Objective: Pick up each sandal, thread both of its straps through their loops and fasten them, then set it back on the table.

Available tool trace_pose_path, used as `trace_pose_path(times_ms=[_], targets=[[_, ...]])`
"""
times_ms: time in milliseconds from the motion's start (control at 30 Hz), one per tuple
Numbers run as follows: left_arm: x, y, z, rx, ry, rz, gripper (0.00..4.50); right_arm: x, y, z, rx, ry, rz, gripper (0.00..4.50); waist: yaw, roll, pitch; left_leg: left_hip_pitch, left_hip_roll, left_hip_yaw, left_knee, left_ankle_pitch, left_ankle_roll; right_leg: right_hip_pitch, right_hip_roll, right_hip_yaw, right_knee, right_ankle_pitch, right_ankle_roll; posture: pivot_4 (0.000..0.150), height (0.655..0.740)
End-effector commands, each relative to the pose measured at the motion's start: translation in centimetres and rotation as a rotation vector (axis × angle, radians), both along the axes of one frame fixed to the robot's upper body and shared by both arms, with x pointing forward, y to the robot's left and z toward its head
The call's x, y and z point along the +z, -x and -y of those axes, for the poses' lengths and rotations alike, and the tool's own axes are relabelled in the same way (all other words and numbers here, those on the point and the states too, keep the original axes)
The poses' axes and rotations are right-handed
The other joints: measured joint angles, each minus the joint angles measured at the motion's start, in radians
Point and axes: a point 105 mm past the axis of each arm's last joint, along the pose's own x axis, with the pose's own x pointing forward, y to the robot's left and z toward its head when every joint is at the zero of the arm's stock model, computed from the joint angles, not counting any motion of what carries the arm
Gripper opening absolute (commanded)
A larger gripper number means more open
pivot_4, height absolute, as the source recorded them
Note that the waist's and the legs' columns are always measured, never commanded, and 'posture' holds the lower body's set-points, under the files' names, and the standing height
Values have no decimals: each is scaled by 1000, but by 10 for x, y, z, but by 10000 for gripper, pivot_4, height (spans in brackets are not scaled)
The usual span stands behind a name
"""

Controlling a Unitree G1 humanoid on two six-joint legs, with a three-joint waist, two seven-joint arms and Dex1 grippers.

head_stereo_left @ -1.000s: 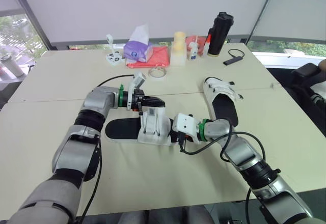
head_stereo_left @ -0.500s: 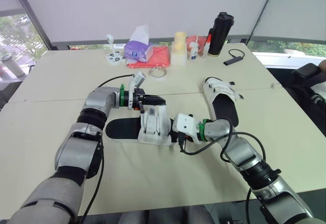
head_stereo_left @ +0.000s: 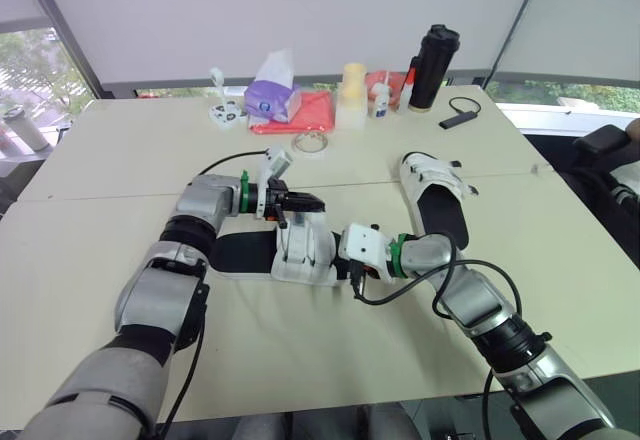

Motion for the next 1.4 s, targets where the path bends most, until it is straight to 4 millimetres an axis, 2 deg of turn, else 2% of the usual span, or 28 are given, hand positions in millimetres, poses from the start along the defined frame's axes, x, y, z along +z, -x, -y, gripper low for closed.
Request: trace_pose_path(times_ms=[33,233,400,533,767,867,1100,1267,1400], targets=[[4,-4,1,0,-66,37,500,-34,9,11,-23,88,-111,0,0,0,0,0,0,0,0,0,0,0,0,0,0,0,0,1500,7400],[-11,4,3,-62,-155,-17,500,-34,9,11,-24,88,-110,0,0,0,0,0,0,0,0,0,0,1,0,0,0,0,1,1500,7400],[-36,12,-9,-129,-349,-48,500,-34,9,11,-26,84,-109,0,-2,0,-1,0,0,0,1,0,0,1,0,0,0,0,1,1500,7400],[-47,9,-16,-118,-454,-2,500,-34,8,10,-29,81,-107,0,-3,0,-2,0,0,0,0,0,0,1,0,0,0,-1,1,1500,7400],[-55,4,-21,-97,-527,52,500,-34,8,10,-30,81,-105,0,-5,0,-9,1,0,0,1,0,1,2,0,0,0,-1,2,1500,7400],[-55,4,-20,-101,-518,49,10367,-34,8,10,-28,82,-105,0,-7,1,-10,2,0,0,1,0,0,3,0,0,0,-2,3,1500,7400],[-53,5,-18,-98,-494,40,44708,-33,8,10,-23,86,-103,0,-8,2,-12,2,0,0,0,-1,2,2,0,0,0,-2,2,1500,7400],[-45,-8,-21,2,-465,97,44708,-33,7,10,-22,88,-101,0,-7,2,-12,2,0,0,1,-1,2,2,0,0,0,-2,2,1500,7400],[-22,-19,-14,105,-304,114,44708,-33,8,10,-20,89,-102,0,-6,2,-12,2,0,0,2,-1,2,3,0,-1,0,-2,3,1500,7400]])
